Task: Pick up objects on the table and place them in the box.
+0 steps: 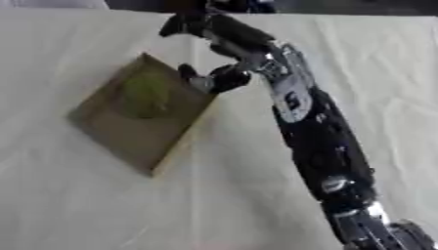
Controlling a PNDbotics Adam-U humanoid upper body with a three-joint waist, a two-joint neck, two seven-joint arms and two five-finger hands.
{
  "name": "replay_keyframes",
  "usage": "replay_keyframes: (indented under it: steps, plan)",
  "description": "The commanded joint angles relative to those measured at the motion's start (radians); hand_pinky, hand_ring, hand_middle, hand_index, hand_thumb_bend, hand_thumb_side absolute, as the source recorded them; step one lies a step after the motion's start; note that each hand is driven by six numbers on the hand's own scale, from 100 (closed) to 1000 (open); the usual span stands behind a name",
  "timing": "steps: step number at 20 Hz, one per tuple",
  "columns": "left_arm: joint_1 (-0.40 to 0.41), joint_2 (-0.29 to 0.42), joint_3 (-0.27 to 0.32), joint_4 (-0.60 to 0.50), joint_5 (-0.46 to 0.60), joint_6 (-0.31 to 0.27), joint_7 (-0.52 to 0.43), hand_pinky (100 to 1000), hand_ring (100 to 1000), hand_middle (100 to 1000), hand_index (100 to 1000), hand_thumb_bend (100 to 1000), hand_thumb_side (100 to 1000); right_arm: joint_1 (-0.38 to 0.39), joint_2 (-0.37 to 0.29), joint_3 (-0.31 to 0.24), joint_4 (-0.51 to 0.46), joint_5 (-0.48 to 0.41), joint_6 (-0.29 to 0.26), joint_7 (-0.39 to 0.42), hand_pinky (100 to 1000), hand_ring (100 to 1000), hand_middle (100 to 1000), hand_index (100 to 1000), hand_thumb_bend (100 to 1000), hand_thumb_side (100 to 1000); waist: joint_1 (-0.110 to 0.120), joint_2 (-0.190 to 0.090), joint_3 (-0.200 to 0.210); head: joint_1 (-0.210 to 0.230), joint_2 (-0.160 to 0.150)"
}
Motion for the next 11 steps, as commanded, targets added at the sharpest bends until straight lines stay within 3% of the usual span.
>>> replay_keyframes:
  steps: [1,6,11]
  plan:
    - [0.005,0.017,0.016,-0.021,-0.011,0.000,0.010,908,847,671,810,100,597,0.031,-0.126,-0.085,-0.125,-0.190,0.080,-0.015,873,935,820,870,100,100,0.007,-0.024,-0.009,0.017,-0.008]
    - [0.013,0.019,0.023,-0.021,-0.020,-0.002,0.019,909,847,672,810,100,597,0.160,-0.286,-0.206,-0.207,-0.382,0.125,-0.083,846,877,772,884,100,100,0.009,-0.024,-0.030,0.038,-0.007]
    - [0.020,0.023,0.030,-0.020,-0.026,-0.008,0.025,908,847,672,810,100,596,0.309,-0.399,-0.322,-0.215,-0.454,0.053,-0.153,841,848,745,880,100,100,0.009,-0.024,-0.048,0.061,-0.003]
